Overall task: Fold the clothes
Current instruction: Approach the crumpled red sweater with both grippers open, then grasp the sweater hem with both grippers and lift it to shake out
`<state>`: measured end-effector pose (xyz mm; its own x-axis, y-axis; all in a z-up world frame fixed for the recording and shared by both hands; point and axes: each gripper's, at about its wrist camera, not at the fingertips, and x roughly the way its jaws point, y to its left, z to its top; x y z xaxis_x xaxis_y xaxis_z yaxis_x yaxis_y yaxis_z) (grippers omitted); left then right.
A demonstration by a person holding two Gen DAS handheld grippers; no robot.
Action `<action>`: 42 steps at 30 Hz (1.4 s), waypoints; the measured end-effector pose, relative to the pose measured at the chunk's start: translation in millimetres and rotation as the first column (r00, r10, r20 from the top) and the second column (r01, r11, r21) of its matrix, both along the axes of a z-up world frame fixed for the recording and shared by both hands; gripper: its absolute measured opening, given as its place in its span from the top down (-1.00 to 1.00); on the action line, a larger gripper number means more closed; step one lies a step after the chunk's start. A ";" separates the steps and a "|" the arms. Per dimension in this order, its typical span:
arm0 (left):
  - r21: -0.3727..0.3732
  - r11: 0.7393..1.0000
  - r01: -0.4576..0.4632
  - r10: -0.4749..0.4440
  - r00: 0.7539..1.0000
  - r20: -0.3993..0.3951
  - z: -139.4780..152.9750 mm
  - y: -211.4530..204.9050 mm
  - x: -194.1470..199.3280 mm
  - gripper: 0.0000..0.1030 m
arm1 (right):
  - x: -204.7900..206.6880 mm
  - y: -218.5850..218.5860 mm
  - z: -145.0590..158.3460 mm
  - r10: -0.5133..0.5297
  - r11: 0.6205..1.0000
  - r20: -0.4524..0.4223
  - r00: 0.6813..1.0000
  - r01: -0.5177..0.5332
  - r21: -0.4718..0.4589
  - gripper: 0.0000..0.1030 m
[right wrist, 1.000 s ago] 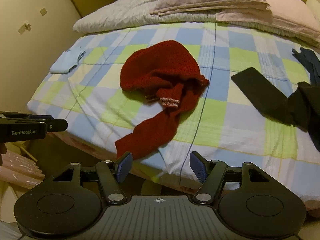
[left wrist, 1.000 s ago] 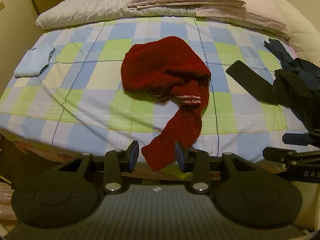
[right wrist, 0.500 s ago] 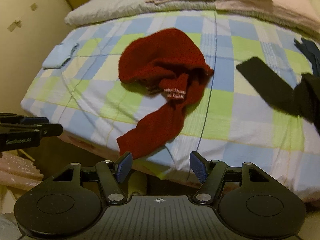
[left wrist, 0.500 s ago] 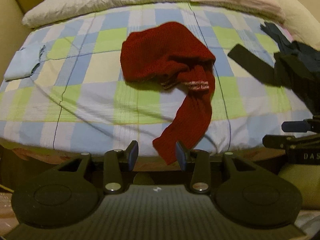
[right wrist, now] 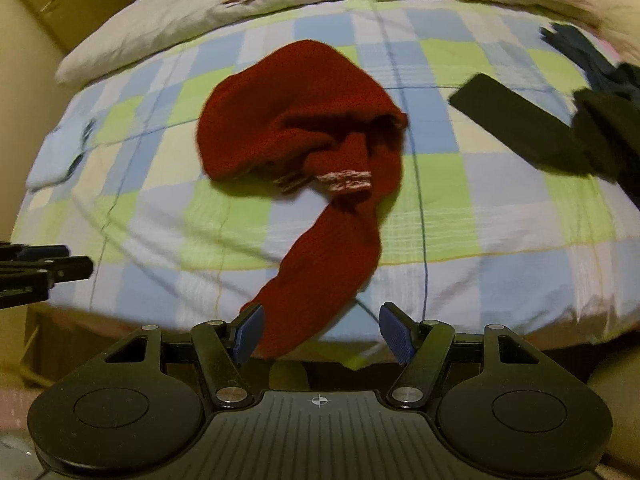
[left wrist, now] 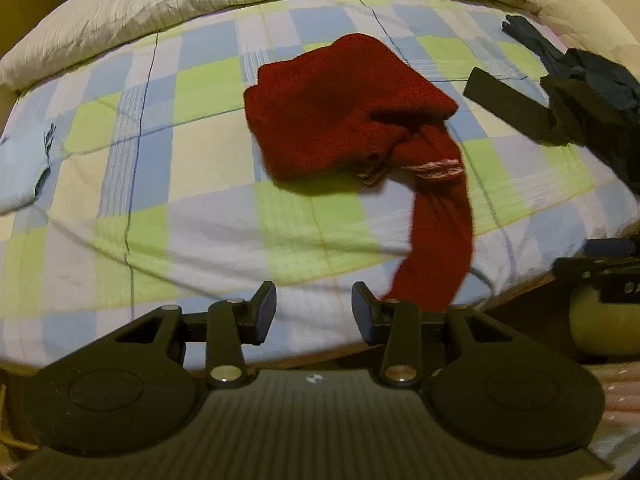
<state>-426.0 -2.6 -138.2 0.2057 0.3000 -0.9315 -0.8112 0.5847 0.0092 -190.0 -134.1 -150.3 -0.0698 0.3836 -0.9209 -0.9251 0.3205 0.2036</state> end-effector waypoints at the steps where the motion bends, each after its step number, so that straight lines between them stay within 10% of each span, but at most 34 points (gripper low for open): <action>1: 0.003 1.000 0.012 -0.012 1.000 -0.003 -2.8 3.7 -2.2 0.28 | -0.2 -0.2 -2.7 -0.024 1.000 0.001 1.000 0.024 -0.002 -0.30; 15: 0.009 0.988 0.152 -0.152 0.987 0.041 -76.1 40.8 6.2 0.21 | 14.1 23.6 -85.8 -0.201 0.979 0.045 0.979 0.200 0.037 -0.30; 23: 0.148 0.956 0.252 -0.257 0.966 0.015 -140.7 66.4 34.7 0.19 | 30.9 80.2 -170.9 -0.178 0.981 0.142 0.974 0.164 0.103 -0.29; 25: 0.194 0.937 0.290 -0.293 0.956 -0.012 -154.8 71.6 45.2 0.19 | 33.4 93.2 -185.6 -0.098 0.993 0.142 0.985 0.088 0.074 0.88; 31: 0.337 0.848 0.408 -0.396 0.912 -0.108 -179.9 79.8 75.5 0.19 | 67.3 85.7 -147.8 0.048 0.993 0.296 0.954 -0.077 0.088 0.91; 36: 0.378 0.810 0.449 -0.427 0.892 -0.146 -194.6 84.5 91.2 0.15 | 140.9 77.1 -129.8 0.003 0.999 0.633 0.774 -0.028 0.031 0.89; 38: 0.391 0.793 0.467 -0.435 0.884 -0.173 -201.0 85.7 96.1 0.12 | 163.8 82.0 -141.8 0.059 0.998 0.627 0.777 -0.026 -0.062 0.83; 40: 0.410 0.769 0.490 -0.445 0.871 -0.207 -207.5 85.0 97.9 0.11 | 166.6 84.4 -144.8 0.096 0.995 0.603 0.792 -0.071 -0.065 0.00; 42: 0.426 0.744 0.514 -0.452 0.858 -0.245 -215.0 83.3 100.1 0.10 | 152.4 82.9 -141.6 0.134 0.985 0.605 0.785 -0.175 0.008 -0.26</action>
<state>-325.9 80.7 -353.2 0.3402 0.5884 -0.7335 -0.3955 0.7973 0.4561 -37.6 -51.3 -291.9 0.4258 0.4716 -0.7722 -0.9031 0.1683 -0.3951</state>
